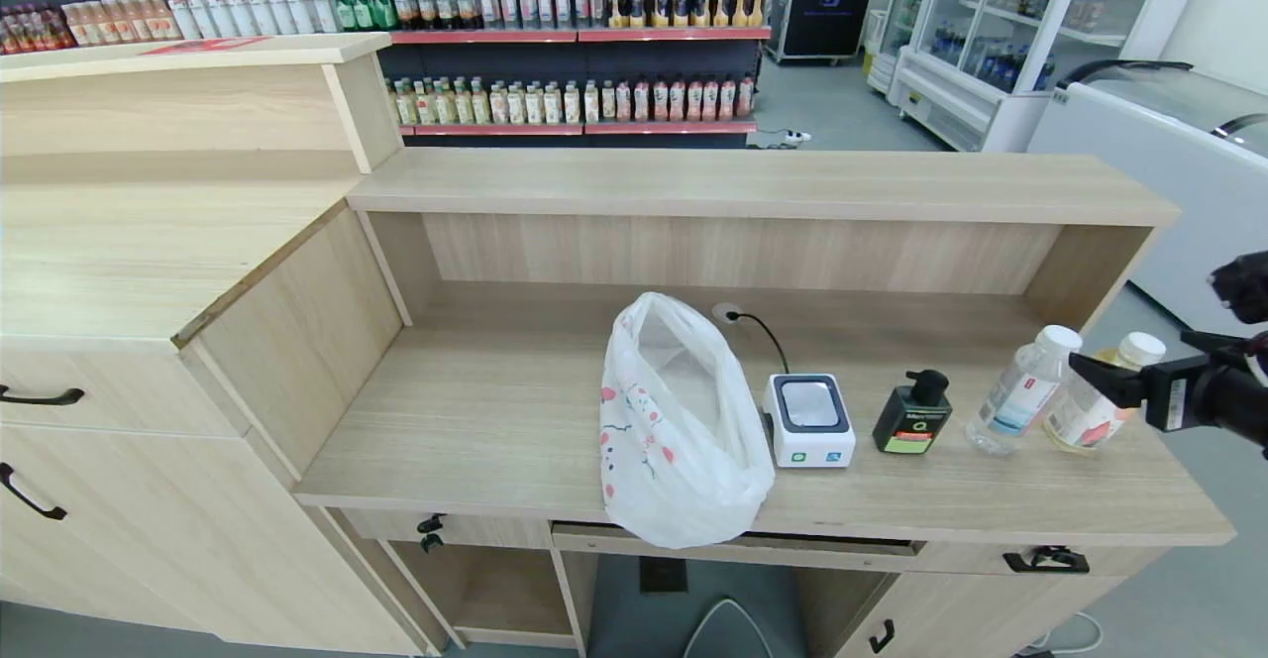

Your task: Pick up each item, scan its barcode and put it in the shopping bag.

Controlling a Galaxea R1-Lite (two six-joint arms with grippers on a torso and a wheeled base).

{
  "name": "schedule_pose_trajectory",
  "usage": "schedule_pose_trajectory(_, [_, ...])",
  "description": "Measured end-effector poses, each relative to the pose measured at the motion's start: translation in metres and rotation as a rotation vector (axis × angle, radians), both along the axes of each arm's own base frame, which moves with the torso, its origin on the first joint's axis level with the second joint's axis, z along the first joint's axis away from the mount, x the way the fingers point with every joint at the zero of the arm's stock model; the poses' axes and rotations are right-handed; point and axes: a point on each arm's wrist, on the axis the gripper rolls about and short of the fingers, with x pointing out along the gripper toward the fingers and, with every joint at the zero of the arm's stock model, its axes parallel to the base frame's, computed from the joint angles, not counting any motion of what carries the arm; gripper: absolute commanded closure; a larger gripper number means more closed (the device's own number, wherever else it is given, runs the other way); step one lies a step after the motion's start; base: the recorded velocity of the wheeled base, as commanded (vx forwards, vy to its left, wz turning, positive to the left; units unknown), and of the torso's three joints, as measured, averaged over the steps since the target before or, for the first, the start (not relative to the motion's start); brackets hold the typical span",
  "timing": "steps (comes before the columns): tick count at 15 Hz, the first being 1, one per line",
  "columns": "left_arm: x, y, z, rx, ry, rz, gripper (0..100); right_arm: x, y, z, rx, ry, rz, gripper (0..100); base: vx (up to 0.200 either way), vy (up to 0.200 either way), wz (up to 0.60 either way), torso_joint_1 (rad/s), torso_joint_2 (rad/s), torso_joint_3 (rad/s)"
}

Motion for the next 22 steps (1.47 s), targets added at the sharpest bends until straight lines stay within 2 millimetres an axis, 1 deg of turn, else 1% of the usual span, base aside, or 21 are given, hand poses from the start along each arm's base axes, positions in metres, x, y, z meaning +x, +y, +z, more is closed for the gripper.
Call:
schedule_pose_trajectory(2, [0.0,0.0,0.0,0.0,0.0,0.0,100,0.026,-0.018,-0.023,-0.066,0.087,0.093,0,0.0,0.0,0.0,0.0,0.0,0.0])
schedule_pose_trajectory(3, [0.0,0.0,0.0,0.0,0.0,0.0,100,0.036,-0.025,-0.034,-0.078,0.128,0.125,0,0.0,0.0,0.0,0.0,0.0,0.0])
schedule_pose_trajectory(6, [0.0,0.0,0.0,0.0,0.0,0.0,100,0.061,-0.034,-0.058,-0.12,0.183,0.232,0,0.0,0.0,0.0,0.0,0.0,0.0])
schedule_pose_trajectory(8, [0.0,0.0,0.0,0.0,0.0,0.0,100,0.076,-0.029,-0.071,-0.115,0.194,0.309,0,0.0,0.0,0.0,0.0,0.0,0.0])
schedule_pose_trajectory(11, [0.0,0.0,0.0,0.0,0.0,0.0,100,0.09,-0.016,-0.088,-0.096,0.213,0.409,0,0.0,0.0,0.0,0.0,0.0,0.0])
schedule_pose_trajectory(13, [0.0,0.0,0.0,0.0,0.0,0.0,100,0.097,-0.012,-0.096,-0.111,0.222,0.438,0,0.0,0.0,0.0,0.0,0.0,0.0])
schedule_pose_trajectory(17, [0.0,0.0,0.0,0.0,0.0,0.0,100,0.113,-0.012,-0.11,-0.15,0.216,0.467,0,0.0,0.0,0.0,0.0,0.0,0.0])
schedule_pose_trajectory(22, [0.0,0.0,0.0,0.0,0.0,0.0,100,0.128,-0.012,-0.127,-0.136,0.211,0.51,0,0.0,0.0,0.0,0.0,0.0,0.0])
